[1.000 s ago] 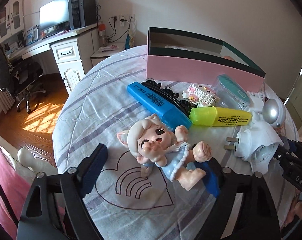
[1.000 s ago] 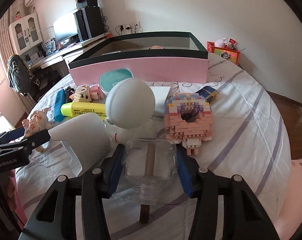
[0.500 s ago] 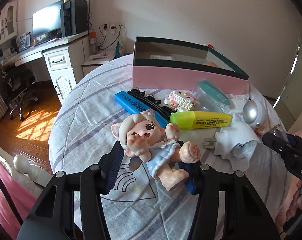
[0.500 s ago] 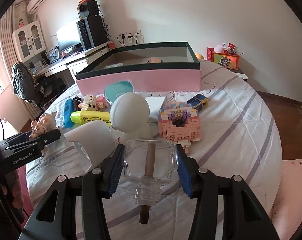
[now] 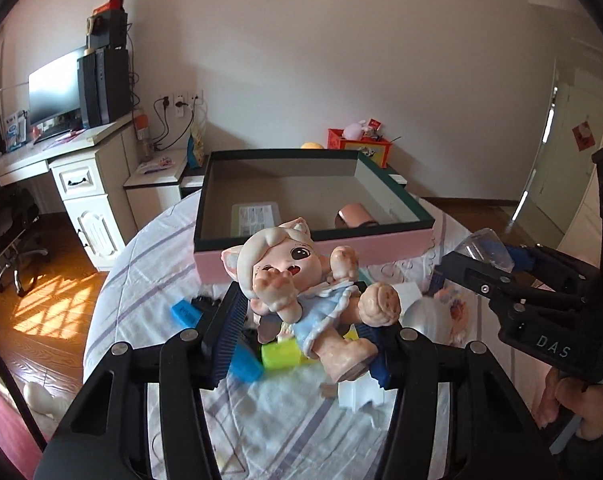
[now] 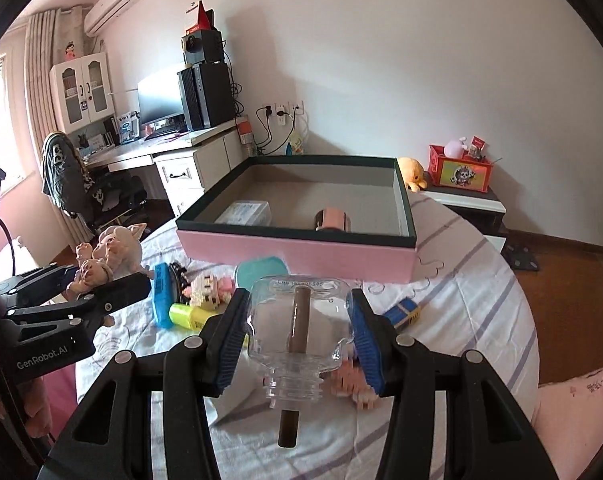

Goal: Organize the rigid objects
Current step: 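Lower the bottle and the doll into the pink box and open both tools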

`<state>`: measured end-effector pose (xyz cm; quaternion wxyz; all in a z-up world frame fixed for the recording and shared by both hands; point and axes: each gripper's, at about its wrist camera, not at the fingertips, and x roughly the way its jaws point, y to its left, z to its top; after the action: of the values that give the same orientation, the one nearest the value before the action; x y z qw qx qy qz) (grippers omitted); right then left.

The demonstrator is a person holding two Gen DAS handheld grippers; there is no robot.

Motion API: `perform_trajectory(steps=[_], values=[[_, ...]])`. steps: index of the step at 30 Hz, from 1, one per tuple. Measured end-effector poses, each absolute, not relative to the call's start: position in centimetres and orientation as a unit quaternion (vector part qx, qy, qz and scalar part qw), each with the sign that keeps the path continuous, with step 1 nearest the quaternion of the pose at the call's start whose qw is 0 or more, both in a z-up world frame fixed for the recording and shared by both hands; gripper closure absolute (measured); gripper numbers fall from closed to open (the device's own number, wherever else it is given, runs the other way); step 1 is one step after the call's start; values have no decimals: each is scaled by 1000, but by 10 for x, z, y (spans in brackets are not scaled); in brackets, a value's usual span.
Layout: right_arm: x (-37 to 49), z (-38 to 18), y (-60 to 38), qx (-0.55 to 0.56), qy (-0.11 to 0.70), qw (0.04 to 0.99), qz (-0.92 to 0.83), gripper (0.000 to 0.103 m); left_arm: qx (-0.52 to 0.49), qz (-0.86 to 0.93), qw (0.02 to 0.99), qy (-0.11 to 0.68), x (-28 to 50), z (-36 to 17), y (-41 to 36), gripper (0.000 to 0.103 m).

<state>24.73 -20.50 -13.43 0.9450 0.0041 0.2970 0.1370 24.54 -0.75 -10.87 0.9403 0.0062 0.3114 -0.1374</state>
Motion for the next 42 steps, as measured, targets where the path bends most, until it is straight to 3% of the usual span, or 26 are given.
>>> perform_trajectory(steps=[7,14,25,27,28,29,32,42], values=[[326,-114,-208,-18,299,945,133,52,42,-155,931,328,336,-93,-45,49],[412,-136,-221,-14,347,930,122,52,66,-141,910,385,410,-125,-77,49],[442,-174,-229,-11,371,921,118,52,67,-126,900,412,432,-158,-78,47],[440,-173,-230,-7,371,921,118,50,59,-124,906,400,427,-152,-75,37],[438,-171,-231,-2,369,922,118,48,53,-125,911,389,422,-146,-71,27],[435,-169,-232,2,365,923,119,43,49,-124,917,375,416,-139,-68,20],[422,-156,-235,9,350,930,113,23,39,-114,932,342,394,-119,-56,15],[299,-89,-233,17,245,965,95,17,18,-63,976,208,251,-59,-15,0]])
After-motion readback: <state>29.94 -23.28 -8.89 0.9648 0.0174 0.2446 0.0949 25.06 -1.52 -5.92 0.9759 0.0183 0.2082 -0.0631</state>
